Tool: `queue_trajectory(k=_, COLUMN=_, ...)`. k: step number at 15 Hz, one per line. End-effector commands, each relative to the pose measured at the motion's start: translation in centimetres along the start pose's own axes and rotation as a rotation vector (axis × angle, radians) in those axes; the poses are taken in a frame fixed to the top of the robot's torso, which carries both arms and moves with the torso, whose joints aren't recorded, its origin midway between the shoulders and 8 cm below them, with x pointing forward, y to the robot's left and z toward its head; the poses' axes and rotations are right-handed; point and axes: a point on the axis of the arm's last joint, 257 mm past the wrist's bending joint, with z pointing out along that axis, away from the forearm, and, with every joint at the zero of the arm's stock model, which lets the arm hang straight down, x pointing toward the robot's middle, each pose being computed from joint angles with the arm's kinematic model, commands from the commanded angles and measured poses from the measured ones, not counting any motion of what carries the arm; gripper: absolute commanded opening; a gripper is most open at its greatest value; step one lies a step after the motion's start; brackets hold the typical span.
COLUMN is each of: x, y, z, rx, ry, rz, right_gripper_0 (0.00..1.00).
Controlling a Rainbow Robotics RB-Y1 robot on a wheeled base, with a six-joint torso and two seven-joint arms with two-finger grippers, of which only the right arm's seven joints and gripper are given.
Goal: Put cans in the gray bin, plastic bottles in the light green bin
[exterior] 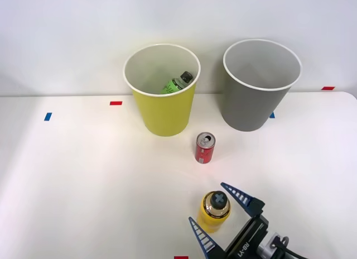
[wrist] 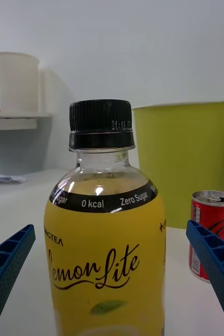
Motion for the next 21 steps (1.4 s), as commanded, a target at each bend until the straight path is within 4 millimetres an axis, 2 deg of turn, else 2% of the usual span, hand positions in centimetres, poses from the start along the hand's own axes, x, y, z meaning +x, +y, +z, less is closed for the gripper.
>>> queue_trajectory(k=1, x=-0.1, y=-0.3, z=0.9, rx=-0.009, ry=-0.002, rz=-0.026, right_gripper_0=0.97)
queue_trajectory(k=2, x=-0.1, y=-0.7, z=0.8, rx=-0.007, ry=0.000, rz=-0.030, right_gripper_0=0.38)
queue_trajectory(k=3, x=0.1, y=-0.8, z=0.6, rx=-0.006, ry=0.006, rz=-0.032, right_gripper_0=0.01)
queue_trajectory(k=11, x=0.2, y=-1.4, z=0.0, rx=0.028, ry=0.015, rz=-0.024, right_gripper_0=0.00)
queue_trajectory(k=13, x=-0.9, y=-1.1, z=0.0, rx=0.045, ry=0.004, rz=-0.009, right_gripper_0=0.00)
queue_trajectory(k=16, x=-3.4, y=-0.5, z=1.4, rx=0.045, ry=0.033, rz=0.022, right_gripper_0=0.00)
queue_trajectory(k=19, x=-6.6, y=-0.2, z=3.2, rx=0.047, ry=-0.012, rz=0.064, right_gripper_0=0.00)
queue_trajectory(k=21, x=-8.7, y=-0.4, z=5.4, rx=0.038, ry=-0.007, rz=0.071, right_gripper_0=0.00)
